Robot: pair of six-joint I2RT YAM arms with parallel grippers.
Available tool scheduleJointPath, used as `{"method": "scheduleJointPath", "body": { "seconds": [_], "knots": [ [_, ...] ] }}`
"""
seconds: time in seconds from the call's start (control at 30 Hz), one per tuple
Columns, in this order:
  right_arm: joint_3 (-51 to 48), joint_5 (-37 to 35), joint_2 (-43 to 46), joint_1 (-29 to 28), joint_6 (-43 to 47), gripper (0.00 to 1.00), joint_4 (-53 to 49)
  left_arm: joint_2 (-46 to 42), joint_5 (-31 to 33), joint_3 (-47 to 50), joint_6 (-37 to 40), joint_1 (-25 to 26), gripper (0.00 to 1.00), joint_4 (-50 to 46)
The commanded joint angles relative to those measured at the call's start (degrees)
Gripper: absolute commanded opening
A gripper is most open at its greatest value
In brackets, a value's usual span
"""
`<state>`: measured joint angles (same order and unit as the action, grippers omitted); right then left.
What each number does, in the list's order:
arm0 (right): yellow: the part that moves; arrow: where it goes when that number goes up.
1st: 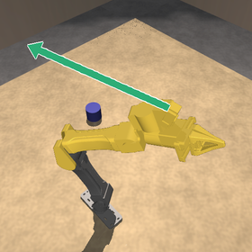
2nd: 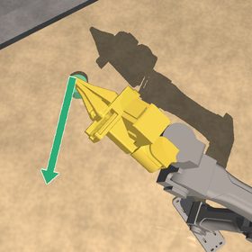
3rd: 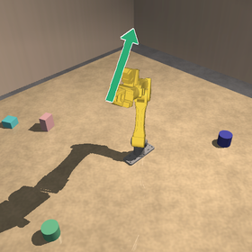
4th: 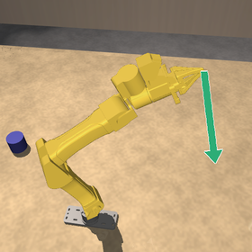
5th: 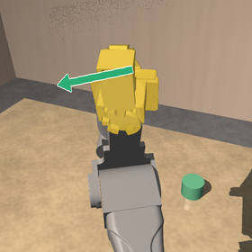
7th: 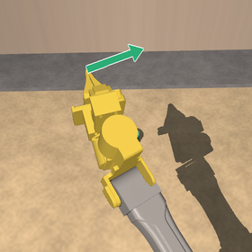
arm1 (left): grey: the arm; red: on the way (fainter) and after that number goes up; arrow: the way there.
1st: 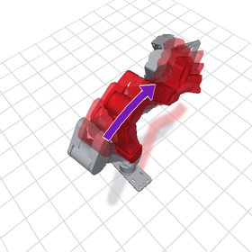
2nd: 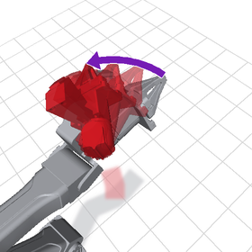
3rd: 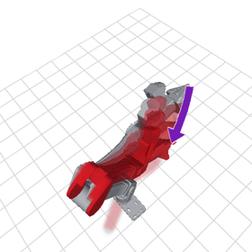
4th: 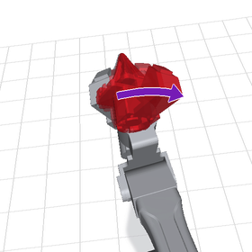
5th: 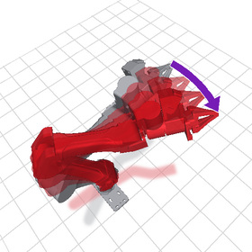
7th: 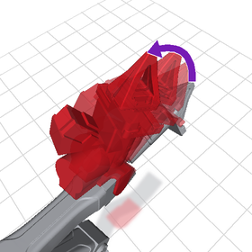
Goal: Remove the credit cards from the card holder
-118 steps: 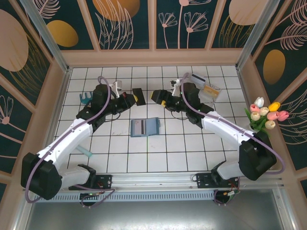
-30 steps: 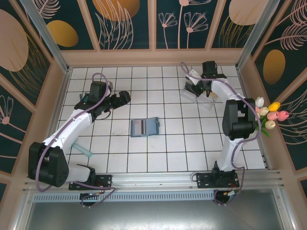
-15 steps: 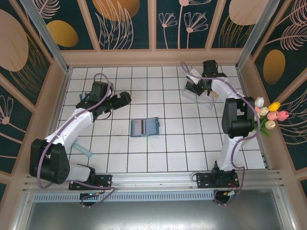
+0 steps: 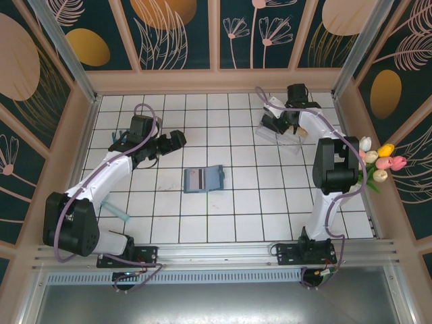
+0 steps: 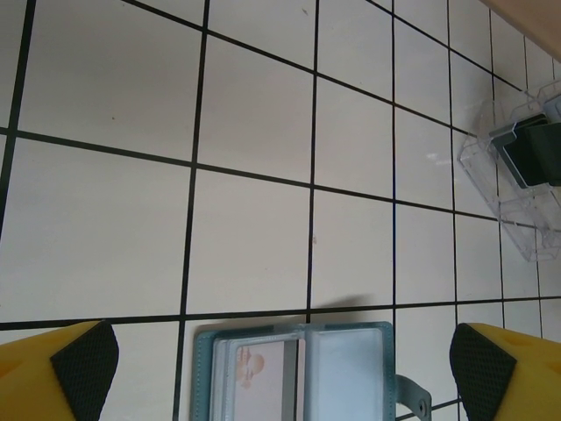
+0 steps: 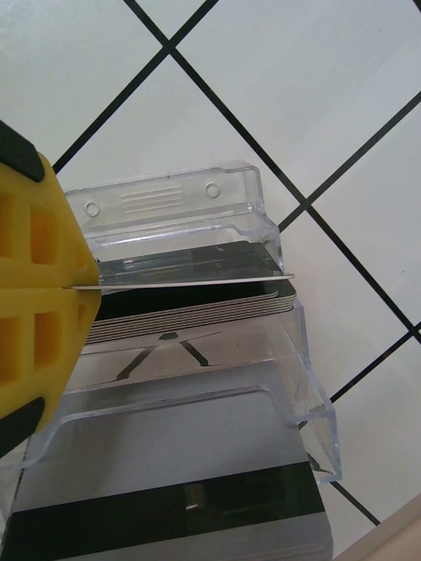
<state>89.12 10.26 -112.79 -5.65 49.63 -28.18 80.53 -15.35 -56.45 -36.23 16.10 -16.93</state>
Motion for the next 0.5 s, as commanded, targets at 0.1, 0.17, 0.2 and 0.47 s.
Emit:
{"method": "scheduleJointPath", "body": {
  "seconds": [0.1, 0.17, 0.2, 0.47],
  "knots": [
    [3.3, -1.2, -3.1, 0.4, -0.7, 0.07, -2.3, 1.0, -2.0, 0.0, -0.7, -0.3, 0.99, 1.4],
    [4.1, -1.0, -3.6, 0.3, -1.3, 0.10, -2.4, 1.5, -2.4, -0.2, -0.8, -0.3, 0.99, 1.5],
    [4.4, -0.8, -3.7, 0.2, -1.6, 0.12, -2.5, 1.5, -2.5, -0.3, -0.8, -0.3, 0.99, 1.6],
    [5.3, -1.6, -4.5, 0.0, -3.6, 0.24, -1.3, 1.7, -3.0, -0.2, -0.9, -0.3, 0.98, 1.9]
  ]
}}
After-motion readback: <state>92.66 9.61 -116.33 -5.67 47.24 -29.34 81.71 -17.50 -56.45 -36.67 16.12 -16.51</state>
